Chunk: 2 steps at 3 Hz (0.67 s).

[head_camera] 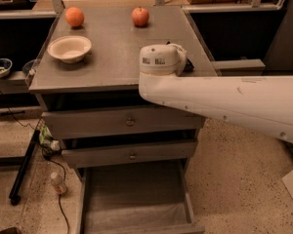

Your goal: Pick rxbar chocolate from bottom drawer and place on counter

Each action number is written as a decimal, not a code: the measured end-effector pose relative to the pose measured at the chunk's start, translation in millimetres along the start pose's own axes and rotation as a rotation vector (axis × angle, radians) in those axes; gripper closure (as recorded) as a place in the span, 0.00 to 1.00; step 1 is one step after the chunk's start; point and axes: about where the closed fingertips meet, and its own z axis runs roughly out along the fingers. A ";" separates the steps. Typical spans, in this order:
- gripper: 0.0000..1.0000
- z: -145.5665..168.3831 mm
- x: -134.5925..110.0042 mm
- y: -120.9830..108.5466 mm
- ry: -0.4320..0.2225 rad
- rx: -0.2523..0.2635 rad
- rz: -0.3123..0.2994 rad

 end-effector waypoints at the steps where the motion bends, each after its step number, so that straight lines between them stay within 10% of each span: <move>1: 0.29 0.0 0.0 0.0 0.000 0.000 0.000; 2: 0.06 0.0 0.0 -0.1 0.000 0.000 0.000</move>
Offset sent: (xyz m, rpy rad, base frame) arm 0.0000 0.0000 0.0000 0.0000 0.0000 0.0000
